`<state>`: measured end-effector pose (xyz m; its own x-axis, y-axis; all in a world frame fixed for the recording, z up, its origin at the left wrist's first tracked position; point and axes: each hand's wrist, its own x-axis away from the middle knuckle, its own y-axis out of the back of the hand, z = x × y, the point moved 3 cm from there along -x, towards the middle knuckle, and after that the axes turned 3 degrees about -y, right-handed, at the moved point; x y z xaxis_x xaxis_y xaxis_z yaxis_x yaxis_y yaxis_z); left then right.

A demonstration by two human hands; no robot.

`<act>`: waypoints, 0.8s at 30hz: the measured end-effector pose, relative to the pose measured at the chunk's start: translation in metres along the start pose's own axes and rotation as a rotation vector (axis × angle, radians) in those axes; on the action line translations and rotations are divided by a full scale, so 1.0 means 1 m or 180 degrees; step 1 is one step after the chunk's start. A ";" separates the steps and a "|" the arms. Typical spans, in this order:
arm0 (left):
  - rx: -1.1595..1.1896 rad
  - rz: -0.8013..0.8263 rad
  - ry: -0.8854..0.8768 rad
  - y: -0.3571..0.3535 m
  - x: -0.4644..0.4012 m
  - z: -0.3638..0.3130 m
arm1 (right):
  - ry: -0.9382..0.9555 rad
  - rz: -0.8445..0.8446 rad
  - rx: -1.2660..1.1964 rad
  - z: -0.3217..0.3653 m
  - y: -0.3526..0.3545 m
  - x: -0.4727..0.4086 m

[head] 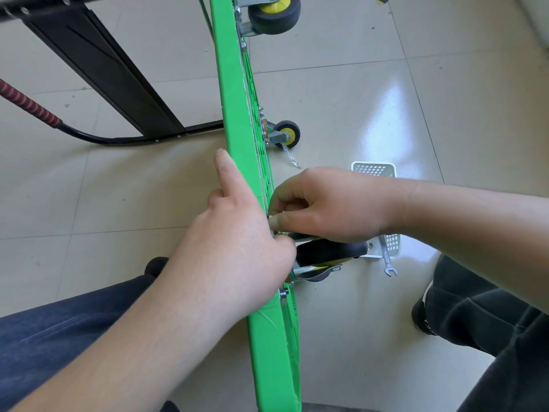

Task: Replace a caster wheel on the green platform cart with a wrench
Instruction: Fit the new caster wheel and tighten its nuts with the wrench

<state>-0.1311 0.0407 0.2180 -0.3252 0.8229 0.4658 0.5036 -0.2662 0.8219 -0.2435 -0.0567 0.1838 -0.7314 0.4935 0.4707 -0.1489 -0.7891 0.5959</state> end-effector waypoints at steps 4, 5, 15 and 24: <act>-0.0021 -0.0042 -0.0021 0.001 -0.001 0.000 | 0.0137 0.0031 0.0018 -0.004 -0.001 -0.001; -0.0035 -0.0042 -0.0020 0.001 -0.001 0.000 | 0.0145 0.0044 0.0002 -0.005 -0.002 0.000; -0.0014 -0.0028 -0.0047 -0.001 -0.003 0.000 | -0.0058 0.0207 -0.0115 -0.002 -0.001 0.000; 0.0084 -0.0042 -0.0067 -0.001 -0.002 0.002 | -0.0853 -0.0451 -0.1061 -0.052 0.014 -0.006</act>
<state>-0.1292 0.0398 0.2154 -0.3154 0.8367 0.4478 0.5203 -0.2422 0.8190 -0.2759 -0.0902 0.1556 -0.4967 0.6480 0.5775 -0.4736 -0.7599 0.4453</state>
